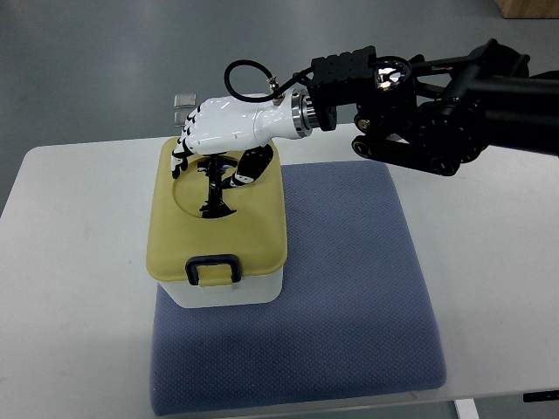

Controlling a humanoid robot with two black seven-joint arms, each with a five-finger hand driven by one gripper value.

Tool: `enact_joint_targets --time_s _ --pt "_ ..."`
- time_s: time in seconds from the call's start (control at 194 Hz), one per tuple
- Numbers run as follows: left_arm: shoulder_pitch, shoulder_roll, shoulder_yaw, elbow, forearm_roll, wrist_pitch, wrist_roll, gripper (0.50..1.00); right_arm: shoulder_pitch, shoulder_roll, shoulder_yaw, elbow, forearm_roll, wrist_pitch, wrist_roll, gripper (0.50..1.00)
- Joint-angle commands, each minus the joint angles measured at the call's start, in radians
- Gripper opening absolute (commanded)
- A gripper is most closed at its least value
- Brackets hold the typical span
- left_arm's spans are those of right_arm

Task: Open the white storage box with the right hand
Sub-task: 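Lower the right hand and grasp the black handle on the lid, then lift the yellow lid off the box with the right hand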

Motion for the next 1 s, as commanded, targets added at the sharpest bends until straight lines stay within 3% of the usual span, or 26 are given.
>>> enact_joint_targets --time_s 0.0,0.475,0.722,0.996 --pt "0.000 0.000 0.000 0.000 0.000 0.000 0.000 1.000 -0.001 0.003 0.000 -0.001 0.001 -0.006 0.001 0.500" --pt "0.000 0.000 -0.001 0.002 0.000 0.000 0.000 1.000 0.060 -0.027 0.011 0.022 0.011 -0.051 0.003 0.500" --pt "0.000 0.000 -0.003 0.002 0.000 0.000 0.000 1.000 0.122 -0.171 0.014 0.107 0.021 -0.041 0.012 0.500" --pt "0.000 0.000 -0.001 0.003 0.000 0.000 0.000 1.000 0.132 -0.352 0.012 0.116 0.021 -0.015 0.051 0.500"
